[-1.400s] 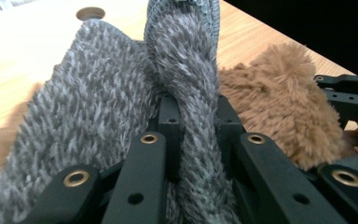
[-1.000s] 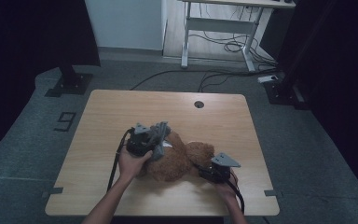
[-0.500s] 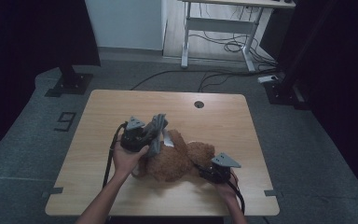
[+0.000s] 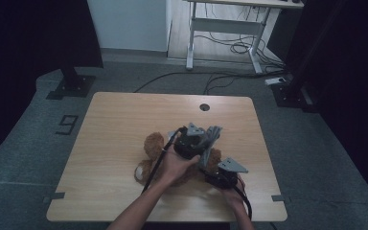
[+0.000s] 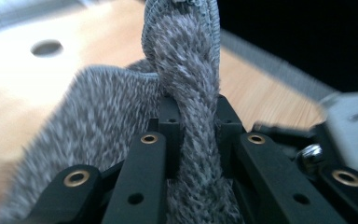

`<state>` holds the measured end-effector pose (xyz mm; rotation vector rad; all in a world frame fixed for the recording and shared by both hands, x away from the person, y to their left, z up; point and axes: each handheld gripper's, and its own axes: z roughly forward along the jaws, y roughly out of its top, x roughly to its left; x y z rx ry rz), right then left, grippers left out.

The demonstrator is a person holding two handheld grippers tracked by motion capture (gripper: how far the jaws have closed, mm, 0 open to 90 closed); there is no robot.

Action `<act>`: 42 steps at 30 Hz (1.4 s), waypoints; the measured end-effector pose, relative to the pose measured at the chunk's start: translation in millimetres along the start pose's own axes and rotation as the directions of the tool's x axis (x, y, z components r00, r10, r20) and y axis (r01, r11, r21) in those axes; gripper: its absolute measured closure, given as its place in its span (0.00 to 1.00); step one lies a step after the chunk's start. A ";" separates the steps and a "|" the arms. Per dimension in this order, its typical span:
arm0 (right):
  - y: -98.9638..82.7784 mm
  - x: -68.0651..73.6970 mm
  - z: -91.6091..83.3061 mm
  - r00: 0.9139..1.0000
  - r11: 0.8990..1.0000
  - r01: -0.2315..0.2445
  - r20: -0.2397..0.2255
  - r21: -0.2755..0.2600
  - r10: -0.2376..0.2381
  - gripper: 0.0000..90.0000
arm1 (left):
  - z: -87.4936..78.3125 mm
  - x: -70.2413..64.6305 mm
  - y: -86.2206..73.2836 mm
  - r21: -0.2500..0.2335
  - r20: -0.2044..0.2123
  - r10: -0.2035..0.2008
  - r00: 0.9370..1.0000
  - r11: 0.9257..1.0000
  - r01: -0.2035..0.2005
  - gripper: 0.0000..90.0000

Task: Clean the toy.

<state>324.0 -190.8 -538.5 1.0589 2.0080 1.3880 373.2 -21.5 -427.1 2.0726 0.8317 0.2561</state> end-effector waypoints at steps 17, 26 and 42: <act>-0.1 -0.2 1.1 1.000 1.000 -0.005 -0.005 0.000 0.005 0.43 | -29.6 46.1 -42.0 -0.035 -0.034 -0.099 0.995 0.995 0.098 0.86; -1.2 -1.6 1.0 1.000 1.000 -0.004 -0.013 -0.005 0.003 0.43 | -65.6 103.4 -69.5 -0.034 -0.141 -0.212 0.967 0.977 0.210 0.86; -1.4 -1.5 1.8 1.000 1.000 0.001 -0.004 -0.007 -0.002 0.44 | -104.7 106.5 -61.8 -0.125 -0.098 -0.242 0.965 0.965 0.229 0.85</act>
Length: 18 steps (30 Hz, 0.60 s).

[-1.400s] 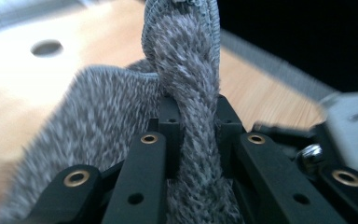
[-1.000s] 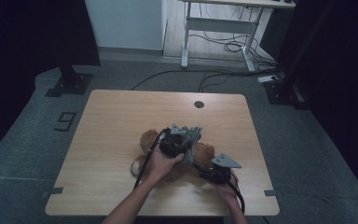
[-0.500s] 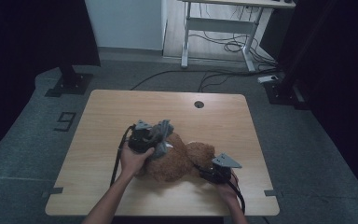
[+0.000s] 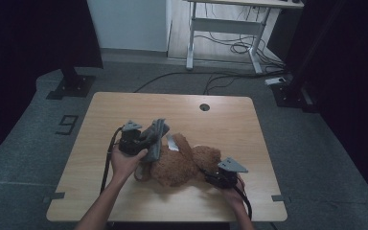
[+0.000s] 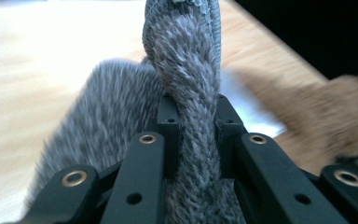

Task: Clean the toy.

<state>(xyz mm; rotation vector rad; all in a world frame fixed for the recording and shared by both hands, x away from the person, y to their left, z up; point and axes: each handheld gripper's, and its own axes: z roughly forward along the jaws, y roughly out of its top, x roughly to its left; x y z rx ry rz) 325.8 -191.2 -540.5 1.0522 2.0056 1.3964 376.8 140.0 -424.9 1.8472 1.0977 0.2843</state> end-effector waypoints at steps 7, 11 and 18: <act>0.1 -0.3 0.2 1.000 1.000 0.002 -0.001 -0.002 -0.002 0.44 | 27.8 -66.7 32.2 -0.010 0.082 0.116 0.990 0.993 -0.116 0.85; 0.1 -0.4 0.2 1.000 1.000 0.005 -0.001 -0.002 -0.005 0.44 | 66.7 -110.0 35.0 0.032 0.125 0.169 0.978 0.984 -0.175 0.85; -0.5 -0.3 0.0 1.000 1.000 0.002 0.003 0.008 -0.003 0.44 | 115.3 -128.3 6.0 0.117 0.158 0.173 0.972 0.974 -0.192 0.85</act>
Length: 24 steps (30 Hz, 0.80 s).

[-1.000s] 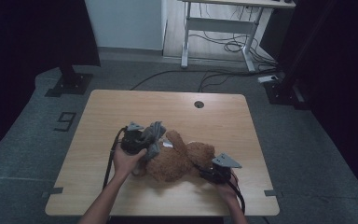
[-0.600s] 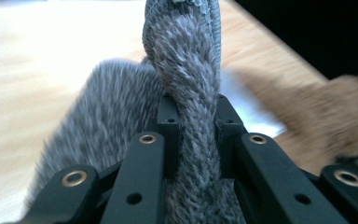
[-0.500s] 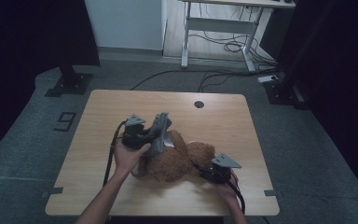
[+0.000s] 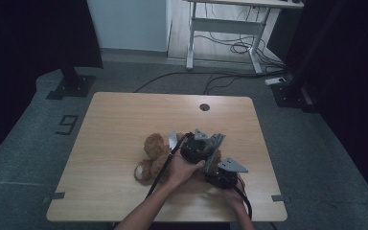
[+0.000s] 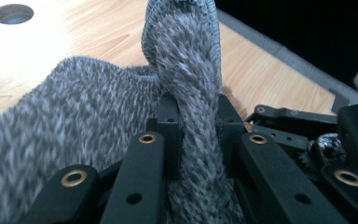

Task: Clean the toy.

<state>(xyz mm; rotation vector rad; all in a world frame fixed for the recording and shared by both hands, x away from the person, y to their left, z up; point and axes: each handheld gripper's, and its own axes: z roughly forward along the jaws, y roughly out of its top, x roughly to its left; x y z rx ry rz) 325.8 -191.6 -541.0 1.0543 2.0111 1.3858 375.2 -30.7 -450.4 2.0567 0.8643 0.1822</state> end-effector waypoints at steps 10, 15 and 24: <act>0.3 2.8 0.9 1.000 1.000 0.021 0.015 -0.001 -0.021 0.44 | -24.9 30.3 -17.5 0.004 -0.053 -0.052 0.997 0.999 0.052 0.86; 1.5 3.4 1.1 1.000 1.000 0.023 0.013 -0.008 -0.023 0.44 | -46.8 49.0 -26.7 -0.035 -0.027 -0.095 0.995 0.995 0.094 0.86; 1.1 2.3 0.8 1.000 1.000 0.016 0.007 -0.008 -0.016 0.44 | -89.6 93.7 -51.0 -0.077 -0.134 -0.162 0.978 0.985 0.153 0.86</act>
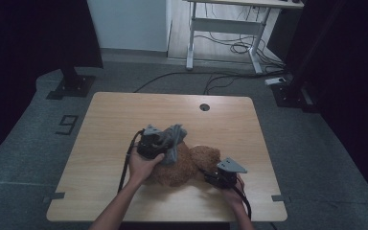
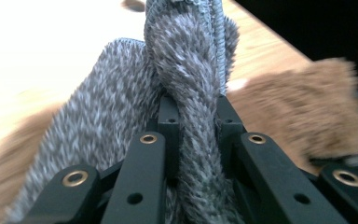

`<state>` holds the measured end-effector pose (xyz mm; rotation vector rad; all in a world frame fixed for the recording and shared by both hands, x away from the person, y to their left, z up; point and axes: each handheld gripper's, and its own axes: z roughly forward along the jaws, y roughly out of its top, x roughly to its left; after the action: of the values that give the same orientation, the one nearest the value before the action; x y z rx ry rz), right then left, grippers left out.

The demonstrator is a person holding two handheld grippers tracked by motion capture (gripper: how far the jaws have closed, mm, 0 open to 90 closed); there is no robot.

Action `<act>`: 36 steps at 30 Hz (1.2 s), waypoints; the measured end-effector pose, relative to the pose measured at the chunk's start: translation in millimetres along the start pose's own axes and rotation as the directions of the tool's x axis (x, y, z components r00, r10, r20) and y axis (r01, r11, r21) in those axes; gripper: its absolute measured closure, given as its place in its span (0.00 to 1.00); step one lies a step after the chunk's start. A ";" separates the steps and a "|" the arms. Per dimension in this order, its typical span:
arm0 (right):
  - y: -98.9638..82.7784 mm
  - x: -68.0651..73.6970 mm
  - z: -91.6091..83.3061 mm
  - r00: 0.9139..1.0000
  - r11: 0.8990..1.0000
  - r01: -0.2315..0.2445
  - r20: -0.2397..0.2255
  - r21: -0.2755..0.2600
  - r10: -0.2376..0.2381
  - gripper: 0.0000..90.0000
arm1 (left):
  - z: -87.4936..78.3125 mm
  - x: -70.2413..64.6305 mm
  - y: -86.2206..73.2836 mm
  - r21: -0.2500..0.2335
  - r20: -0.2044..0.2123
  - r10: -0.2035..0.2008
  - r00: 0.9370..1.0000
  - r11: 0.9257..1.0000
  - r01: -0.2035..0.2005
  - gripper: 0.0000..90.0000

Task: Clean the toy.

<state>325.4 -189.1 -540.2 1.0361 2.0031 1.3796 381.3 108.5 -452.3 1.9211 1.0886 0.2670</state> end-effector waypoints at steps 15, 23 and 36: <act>-0.5 -2.3 0.2 1.000 1.000 -0.022 -0.011 -0.004 0.022 0.44 | -28.4 74.0 -63.8 0.059 -0.060 -0.177 0.982 0.982 0.180 0.85; 2.3 0.9 0.7 0.998 0.998 -0.049 -0.027 -0.026 0.048 0.48 | -5.5 61.2 -66.5 0.065 0.058 -0.302 0.952 0.952 0.298 0.86; 12.7 11.0 10.0 1.000 0.995 -0.012 -0.015 -0.101 0.011 0.52 | -8.4 79.4 -59.6 -0.016 0.139 -0.386 0.912 0.920 0.392 0.87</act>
<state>330.2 -172.2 -531.8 0.9972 1.9188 1.4822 388.7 188.2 -511.6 1.6132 1.3326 -0.0601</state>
